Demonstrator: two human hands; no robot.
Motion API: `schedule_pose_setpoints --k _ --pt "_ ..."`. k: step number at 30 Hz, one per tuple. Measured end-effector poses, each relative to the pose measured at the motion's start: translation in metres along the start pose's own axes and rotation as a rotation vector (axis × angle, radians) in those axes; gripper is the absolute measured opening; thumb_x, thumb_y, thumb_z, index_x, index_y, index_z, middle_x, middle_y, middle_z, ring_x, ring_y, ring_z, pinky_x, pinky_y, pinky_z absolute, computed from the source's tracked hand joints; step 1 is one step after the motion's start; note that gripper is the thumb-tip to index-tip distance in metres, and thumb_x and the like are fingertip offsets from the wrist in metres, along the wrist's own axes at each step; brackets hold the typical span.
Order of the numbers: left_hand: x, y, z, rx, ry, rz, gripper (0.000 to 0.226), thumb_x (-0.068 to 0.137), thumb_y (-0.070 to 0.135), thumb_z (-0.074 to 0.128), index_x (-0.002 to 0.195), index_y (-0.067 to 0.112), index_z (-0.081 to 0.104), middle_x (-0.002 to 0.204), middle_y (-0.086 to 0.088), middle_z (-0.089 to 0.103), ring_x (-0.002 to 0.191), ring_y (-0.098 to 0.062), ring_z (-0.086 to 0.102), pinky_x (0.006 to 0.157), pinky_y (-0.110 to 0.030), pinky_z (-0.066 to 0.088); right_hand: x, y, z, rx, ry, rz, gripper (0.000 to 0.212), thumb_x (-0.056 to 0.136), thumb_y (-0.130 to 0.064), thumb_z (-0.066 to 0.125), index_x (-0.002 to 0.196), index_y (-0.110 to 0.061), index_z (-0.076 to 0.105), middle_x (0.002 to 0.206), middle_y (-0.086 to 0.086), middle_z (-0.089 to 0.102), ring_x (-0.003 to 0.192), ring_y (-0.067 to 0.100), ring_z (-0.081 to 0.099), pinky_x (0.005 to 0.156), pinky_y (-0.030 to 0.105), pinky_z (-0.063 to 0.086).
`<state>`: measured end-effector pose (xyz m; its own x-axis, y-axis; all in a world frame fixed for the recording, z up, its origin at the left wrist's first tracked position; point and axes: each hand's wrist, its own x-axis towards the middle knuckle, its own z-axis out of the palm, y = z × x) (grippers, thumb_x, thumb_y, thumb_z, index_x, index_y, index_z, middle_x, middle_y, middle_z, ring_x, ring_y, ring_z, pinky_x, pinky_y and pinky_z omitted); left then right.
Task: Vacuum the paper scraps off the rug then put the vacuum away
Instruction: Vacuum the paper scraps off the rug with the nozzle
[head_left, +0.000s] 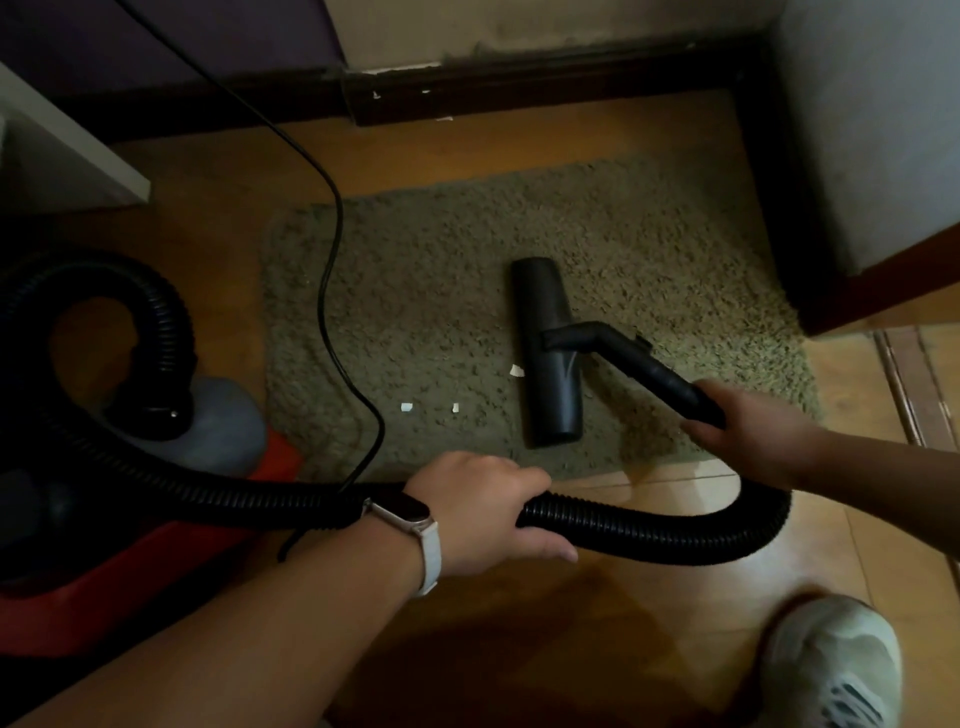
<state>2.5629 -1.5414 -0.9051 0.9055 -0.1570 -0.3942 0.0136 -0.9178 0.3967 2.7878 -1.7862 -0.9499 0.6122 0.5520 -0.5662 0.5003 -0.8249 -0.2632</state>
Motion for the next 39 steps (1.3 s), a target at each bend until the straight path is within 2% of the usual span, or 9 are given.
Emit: schedule_pose_setpoints --k 3,8,12,18,23,27,30,35,39 --pt "0.003 0.008 0.002 -0.005 -0.029 0.029 0.055 0.079 0.089 0.033 0.091 0.036 0.045 0.080 0.013 0.054 0.071 -0.010 0.055 0.064 -0.032 0.050 -0.017 0.011 0.007 -0.066 0.041 0.048 0.023 0.095 -0.041 0.058 0.112 -0.028 0.048 0.071 -0.005 0.058 0.059 0.012 0.057 0.051 0.030 0.044" --pt "0.002 0.004 0.005 0.013 -0.051 0.018 0.056 0.080 0.088 0.035 0.094 0.035 0.049 0.082 0.013 0.055 0.072 -0.009 0.055 0.063 -0.030 0.048 -0.012 -0.004 0.017 -0.143 0.102 0.047 0.025 0.098 -0.042 0.050 0.114 -0.025 0.040 0.071 -0.004 0.054 0.055 0.014 0.054 0.044 0.027 0.037" --pt "0.001 0.001 0.006 0.029 -0.068 0.001 0.056 0.079 0.088 0.034 0.095 0.036 0.049 0.082 0.013 0.054 0.073 -0.009 0.055 0.065 -0.030 0.049 0.003 -0.023 0.014 -0.279 0.107 0.011 0.035 0.100 -0.045 0.042 0.126 -0.024 0.031 0.073 -0.004 0.050 0.054 0.014 0.052 0.040 0.025 0.034" --pt "-0.011 -0.013 0.006 0.017 -0.110 -0.030 0.051 0.078 0.088 0.036 0.092 0.039 0.044 0.079 0.016 0.048 0.072 -0.006 0.050 0.055 -0.025 0.030 0.024 -0.074 0.023 -0.378 0.041 -0.074 0.045 0.103 -0.041 0.039 0.139 -0.019 0.025 0.079 -0.002 0.048 0.056 0.017 0.053 0.042 0.029 0.039" --pt "-0.021 -0.023 0.007 -0.018 -0.104 -0.081 0.058 0.075 0.089 0.036 0.100 0.040 0.051 0.082 0.017 0.051 0.075 -0.004 0.051 0.058 -0.026 0.033 0.047 -0.095 0.021 -0.276 -0.024 -0.199 0.034 0.101 -0.044 0.043 0.126 -0.022 0.037 0.080 -0.003 0.051 0.062 0.017 0.055 0.046 0.030 0.041" --pt "-0.019 -0.021 0.003 -0.038 -0.074 -0.073 0.059 0.075 0.090 0.032 0.097 0.038 0.049 0.078 0.016 0.048 0.072 -0.005 0.050 0.056 -0.025 0.033 0.048 -0.074 0.012 -0.161 -0.022 -0.251 0.025 0.099 -0.044 0.049 0.116 -0.028 0.042 0.078 -0.010 0.051 0.063 0.008 0.052 0.047 0.026 0.032" --pt "-0.020 -0.022 -0.001 -0.044 -0.061 -0.060 0.056 0.077 0.089 0.035 0.095 0.038 0.048 0.079 0.015 0.049 0.070 -0.005 0.048 0.056 -0.025 0.032 0.049 -0.073 0.010 -0.117 -0.003 -0.279 0.026 0.098 -0.043 0.053 0.117 -0.028 0.042 0.075 -0.011 0.051 0.061 0.007 0.051 0.051 0.028 0.035" --pt "-0.030 -0.024 -0.002 -0.063 -0.072 -0.075 0.052 0.078 0.088 0.038 0.092 0.038 0.047 0.077 0.015 0.048 0.065 0.001 0.043 0.054 -0.023 0.030 0.059 -0.102 0.001 -0.188 -0.069 -0.374 0.032 0.098 -0.047 0.052 0.124 -0.029 0.043 0.085 -0.008 0.056 0.069 0.012 0.056 0.061 0.033 0.049" --pt "-0.046 -0.035 -0.004 -0.050 -0.074 -0.129 0.055 0.077 0.088 0.037 0.093 0.038 0.050 0.077 0.013 0.053 0.067 -0.001 0.051 0.055 -0.023 0.038 0.072 -0.131 0.005 -0.258 -0.120 -0.448 0.039 0.098 -0.057 0.043 0.126 -0.030 0.042 0.085 -0.009 0.052 0.069 0.010 0.053 0.060 0.033 0.046"
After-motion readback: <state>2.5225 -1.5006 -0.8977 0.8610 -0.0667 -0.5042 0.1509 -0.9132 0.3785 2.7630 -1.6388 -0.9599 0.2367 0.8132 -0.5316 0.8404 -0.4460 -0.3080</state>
